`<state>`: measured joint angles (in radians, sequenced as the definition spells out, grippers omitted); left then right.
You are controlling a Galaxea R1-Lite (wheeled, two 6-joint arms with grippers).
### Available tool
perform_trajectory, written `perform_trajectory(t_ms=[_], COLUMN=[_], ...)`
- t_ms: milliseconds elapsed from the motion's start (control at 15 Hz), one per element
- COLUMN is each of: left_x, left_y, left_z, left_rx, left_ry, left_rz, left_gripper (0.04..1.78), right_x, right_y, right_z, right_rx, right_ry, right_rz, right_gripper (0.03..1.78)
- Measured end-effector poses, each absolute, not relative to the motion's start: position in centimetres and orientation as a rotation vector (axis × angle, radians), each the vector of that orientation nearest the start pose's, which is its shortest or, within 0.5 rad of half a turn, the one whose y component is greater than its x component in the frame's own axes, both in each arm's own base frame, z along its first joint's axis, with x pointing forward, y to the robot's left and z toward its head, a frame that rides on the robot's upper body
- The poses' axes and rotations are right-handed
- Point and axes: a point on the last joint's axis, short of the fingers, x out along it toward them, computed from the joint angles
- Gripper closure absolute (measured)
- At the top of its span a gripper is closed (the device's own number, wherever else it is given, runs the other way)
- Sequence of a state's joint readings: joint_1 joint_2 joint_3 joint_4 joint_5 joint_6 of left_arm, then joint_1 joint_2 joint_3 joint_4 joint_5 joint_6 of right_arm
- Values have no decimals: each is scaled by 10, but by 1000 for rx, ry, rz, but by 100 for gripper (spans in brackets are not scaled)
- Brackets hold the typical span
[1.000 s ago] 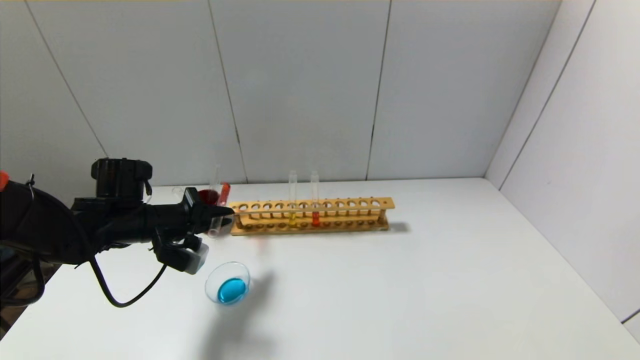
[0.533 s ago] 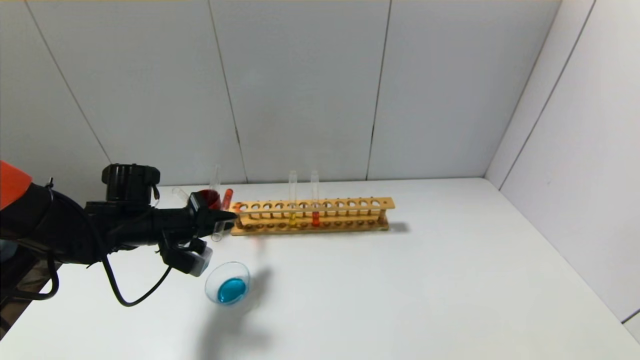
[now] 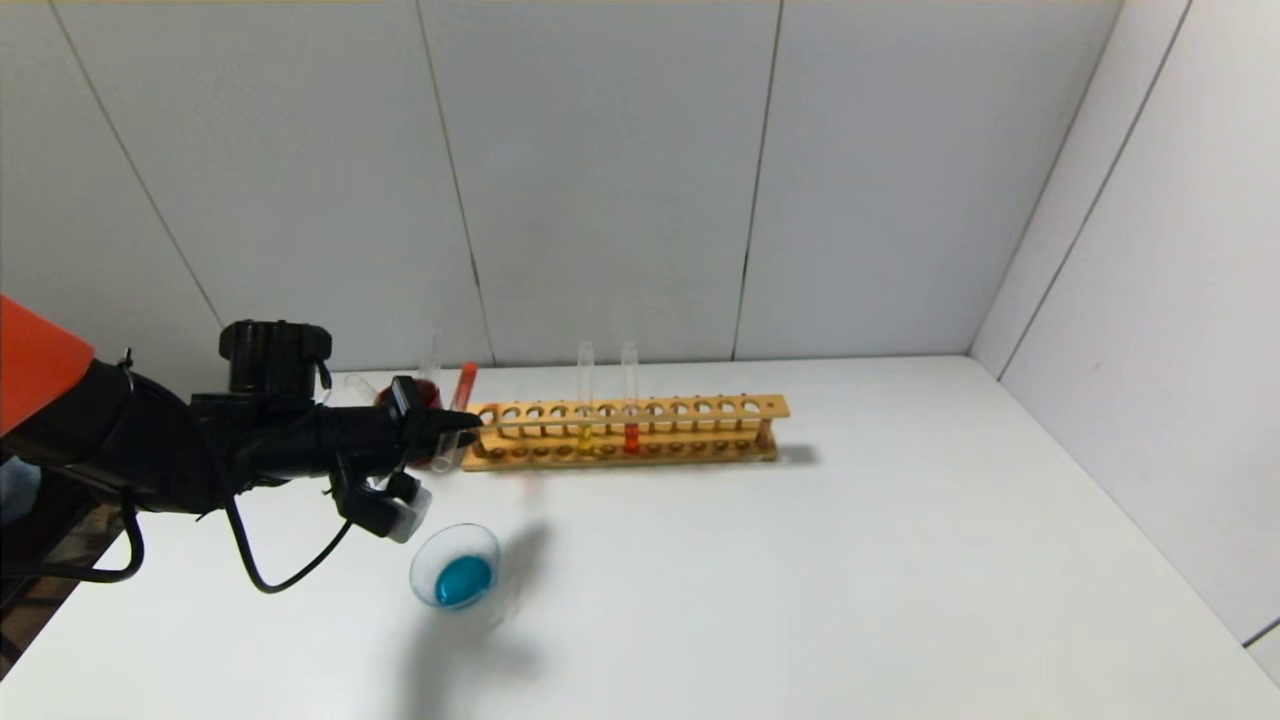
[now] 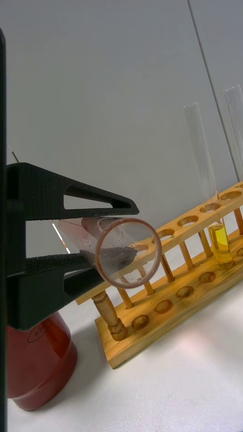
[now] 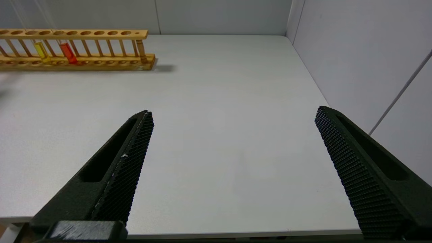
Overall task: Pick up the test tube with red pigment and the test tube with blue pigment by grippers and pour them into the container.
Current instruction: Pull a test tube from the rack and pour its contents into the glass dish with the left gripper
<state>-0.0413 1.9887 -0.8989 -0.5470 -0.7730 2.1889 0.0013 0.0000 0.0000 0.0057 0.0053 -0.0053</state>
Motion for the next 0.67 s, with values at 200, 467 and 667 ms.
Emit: perform_trajectory(t_ms=[200,467,667], left_x=[352,352,352], left_y=[-30,-30,-30], left_z=[103,102,103], left_rx=[1801,1808,1823], left_ry=[-544,-548,-561], left_rz=[-968,-966,-952], left_gripper=[149,149,149], right_x=[-23,-23,-23], right_y=[0,0,0], right_z=[75,75,75], right_rx=[-5,-5,-5], right_ry=[6,6,6], right_rz=[7,7,7], right_gripper=[6,6,6])
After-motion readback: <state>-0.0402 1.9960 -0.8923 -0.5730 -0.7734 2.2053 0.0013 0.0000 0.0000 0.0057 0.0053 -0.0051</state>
